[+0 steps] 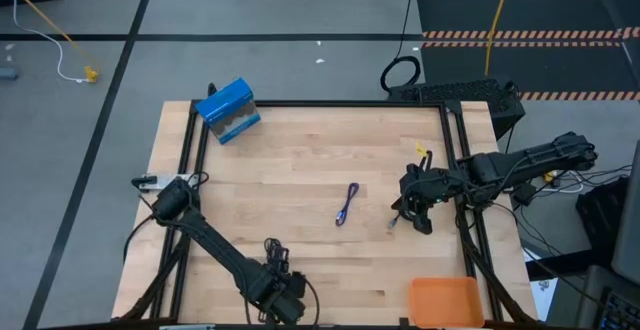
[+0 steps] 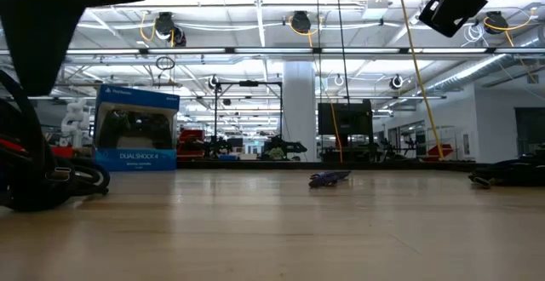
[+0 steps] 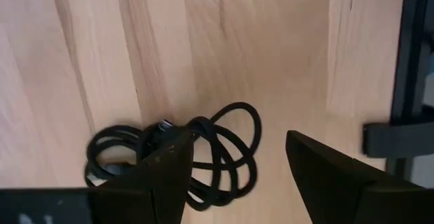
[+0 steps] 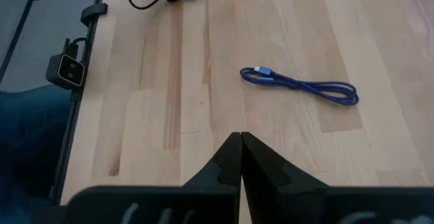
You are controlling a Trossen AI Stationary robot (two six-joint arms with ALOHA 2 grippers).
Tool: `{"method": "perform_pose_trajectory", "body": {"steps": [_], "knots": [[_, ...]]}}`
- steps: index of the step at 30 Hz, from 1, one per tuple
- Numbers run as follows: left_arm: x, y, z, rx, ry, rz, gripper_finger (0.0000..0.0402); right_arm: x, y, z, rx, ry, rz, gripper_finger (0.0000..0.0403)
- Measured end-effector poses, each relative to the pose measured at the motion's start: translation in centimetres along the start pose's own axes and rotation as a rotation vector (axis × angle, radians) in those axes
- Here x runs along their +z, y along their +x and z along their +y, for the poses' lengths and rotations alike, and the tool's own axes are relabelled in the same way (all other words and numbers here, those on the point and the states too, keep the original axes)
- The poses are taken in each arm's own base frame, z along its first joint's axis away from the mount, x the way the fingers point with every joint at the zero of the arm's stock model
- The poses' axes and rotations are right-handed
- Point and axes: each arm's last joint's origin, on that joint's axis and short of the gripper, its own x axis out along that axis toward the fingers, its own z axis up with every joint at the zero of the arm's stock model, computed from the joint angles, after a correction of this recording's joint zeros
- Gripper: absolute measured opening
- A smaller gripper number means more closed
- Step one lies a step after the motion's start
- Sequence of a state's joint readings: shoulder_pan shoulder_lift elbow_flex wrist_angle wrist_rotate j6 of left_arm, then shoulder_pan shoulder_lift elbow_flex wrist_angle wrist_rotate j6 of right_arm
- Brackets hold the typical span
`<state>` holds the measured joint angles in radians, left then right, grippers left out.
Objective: Pick and place USB-C Cables
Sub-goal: Put the bottom black charger cable into the orange bin
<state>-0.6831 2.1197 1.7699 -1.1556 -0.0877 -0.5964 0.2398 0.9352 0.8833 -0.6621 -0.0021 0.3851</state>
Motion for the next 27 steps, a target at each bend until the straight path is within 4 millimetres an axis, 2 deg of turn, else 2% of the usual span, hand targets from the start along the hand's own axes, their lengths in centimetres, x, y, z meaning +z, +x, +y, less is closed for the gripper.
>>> {"method": "perform_pose_trajectory", "body": {"steps": [6, 20, 27], "knots": [[-0.5, 0.0, -0.9, 0.001, -0.045, -0.008, 0.0237, 0.0, 0.0, 0.0, 0.000, -0.018, 0.000, 0.0000], [-0.5, 3.4, -2.0, 0.040, -0.052, 0.032, 0.0237, -0.3, 0.0, 0.8, 0.034, -0.096, 0.010, 0.0000], [-0.7, 3.3, -1.9, 0.041, -0.103, 0.053, 0.0237, -0.3, 0.0, 1.0, 0.041, -0.101, 0.004, 0.0000]]}}
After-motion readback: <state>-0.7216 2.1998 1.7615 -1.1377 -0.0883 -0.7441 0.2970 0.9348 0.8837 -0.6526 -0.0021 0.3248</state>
